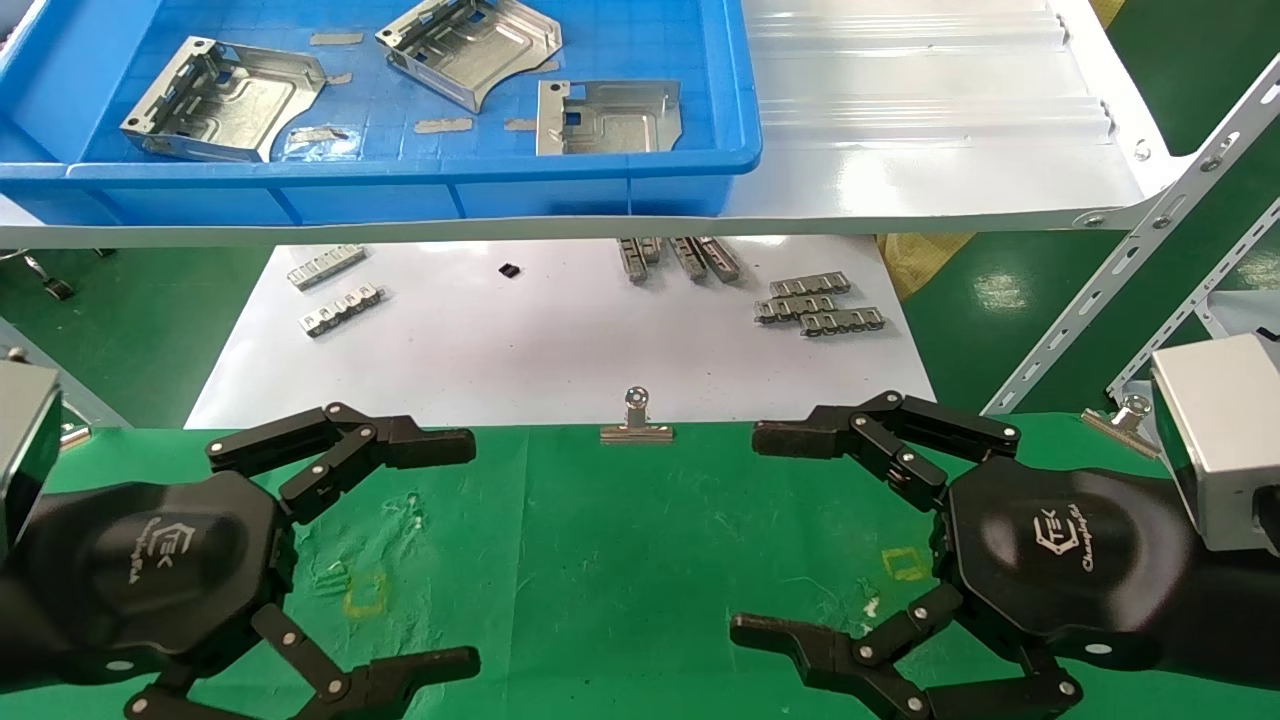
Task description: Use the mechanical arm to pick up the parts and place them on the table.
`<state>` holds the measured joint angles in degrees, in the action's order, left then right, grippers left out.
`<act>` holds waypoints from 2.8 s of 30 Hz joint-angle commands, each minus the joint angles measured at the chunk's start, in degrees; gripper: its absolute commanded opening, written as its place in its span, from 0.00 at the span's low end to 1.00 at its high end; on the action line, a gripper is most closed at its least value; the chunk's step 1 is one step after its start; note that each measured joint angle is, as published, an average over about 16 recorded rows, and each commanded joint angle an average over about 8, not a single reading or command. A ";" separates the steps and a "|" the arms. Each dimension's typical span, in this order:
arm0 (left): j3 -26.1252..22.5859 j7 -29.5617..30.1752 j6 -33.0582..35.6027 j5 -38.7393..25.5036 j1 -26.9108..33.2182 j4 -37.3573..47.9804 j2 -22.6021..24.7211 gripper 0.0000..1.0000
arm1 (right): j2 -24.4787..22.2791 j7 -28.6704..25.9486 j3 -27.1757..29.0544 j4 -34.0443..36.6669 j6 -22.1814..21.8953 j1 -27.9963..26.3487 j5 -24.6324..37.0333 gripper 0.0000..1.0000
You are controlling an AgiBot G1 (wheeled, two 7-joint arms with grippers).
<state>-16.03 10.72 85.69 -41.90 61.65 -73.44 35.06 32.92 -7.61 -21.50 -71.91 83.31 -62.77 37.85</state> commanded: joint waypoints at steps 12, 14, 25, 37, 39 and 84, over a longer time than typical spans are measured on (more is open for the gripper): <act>0.00 0.00 0.00 0.00 0.00 0.00 0.00 1.00 | 0.00 0.00 0.00 0.00 0.00 0.00 0.00 0.00; 0.00 0.00 0.00 0.00 0.00 0.00 0.00 1.00 | 0.00 0.00 0.00 0.00 0.00 0.00 0.00 0.00; 0.00 0.00 0.00 0.01 -0.01 -0.02 0.00 1.00 | 0.00 0.00 0.00 0.00 0.00 0.00 0.00 0.00; -0.84 2.61 -4.73 -5.66 10.90 0.89 2.42 1.00 | 0.00 0.00 0.00 0.01 0.00 0.00 0.00 0.00; -1.74 3.83 -6.49 -8.12 15.63 3.02 4.40 1.00 | 0.00 0.00 0.00 0.01 0.00 0.00 0.00 0.00; -17.02 -5.40 -50.38 -38.73 57.00 74.72 41.62 0.00 | -0.01 0.01 -0.02 0.01 0.00 -0.01 -0.01 1.00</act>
<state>-32.94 5.24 35.80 -80.48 118.54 0.97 76.59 32.91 -7.60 -21.52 -71.90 83.31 -62.78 37.84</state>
